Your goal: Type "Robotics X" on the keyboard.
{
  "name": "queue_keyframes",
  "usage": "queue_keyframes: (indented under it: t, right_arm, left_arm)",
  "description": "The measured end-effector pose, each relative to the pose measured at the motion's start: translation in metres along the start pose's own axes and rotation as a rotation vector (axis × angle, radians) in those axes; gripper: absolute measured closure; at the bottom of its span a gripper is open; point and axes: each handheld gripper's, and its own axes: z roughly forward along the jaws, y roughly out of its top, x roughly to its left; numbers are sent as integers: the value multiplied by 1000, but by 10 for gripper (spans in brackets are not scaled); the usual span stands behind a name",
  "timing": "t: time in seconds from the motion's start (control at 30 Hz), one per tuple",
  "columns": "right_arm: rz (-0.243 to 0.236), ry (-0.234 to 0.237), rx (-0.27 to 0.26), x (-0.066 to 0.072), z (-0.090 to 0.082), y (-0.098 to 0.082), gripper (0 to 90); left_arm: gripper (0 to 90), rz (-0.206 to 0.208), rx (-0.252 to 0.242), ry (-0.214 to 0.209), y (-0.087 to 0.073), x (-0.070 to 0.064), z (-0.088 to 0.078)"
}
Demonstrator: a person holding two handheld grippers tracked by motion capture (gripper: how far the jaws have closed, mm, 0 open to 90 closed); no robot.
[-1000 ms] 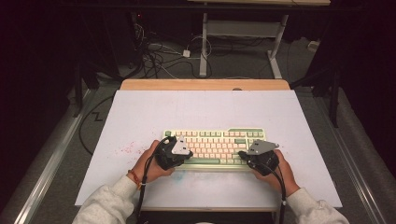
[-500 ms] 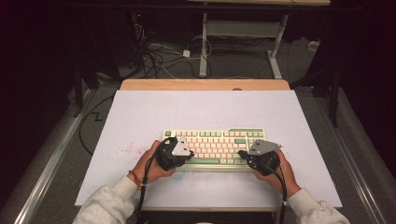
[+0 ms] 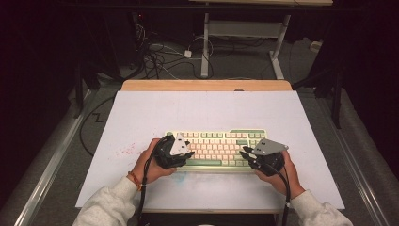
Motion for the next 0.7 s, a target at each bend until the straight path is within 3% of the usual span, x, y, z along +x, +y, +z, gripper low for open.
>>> queue_keyframes:
  t: [0.23, 0.5, 0.6, 0.7]
  right_arm:
    - [10, -20, -27, 0, -1, 2, 570]
    - [41, -66, -58, -1, -1, 4, 312]
    - [58, -94, -58, -2, 1, 3, 244]
    - [76, -83, -61, -2, 4, 1, 202]
  left_arm:
    - [407, -3, -26, 35, -1, -1, -1]
    - [187, -50, -37, 59, -2, 0, 2]
    - [166, -50, -38, 65, -2, -2, 5]
    - [157, -28, -27, 68, -3, -7, 10]
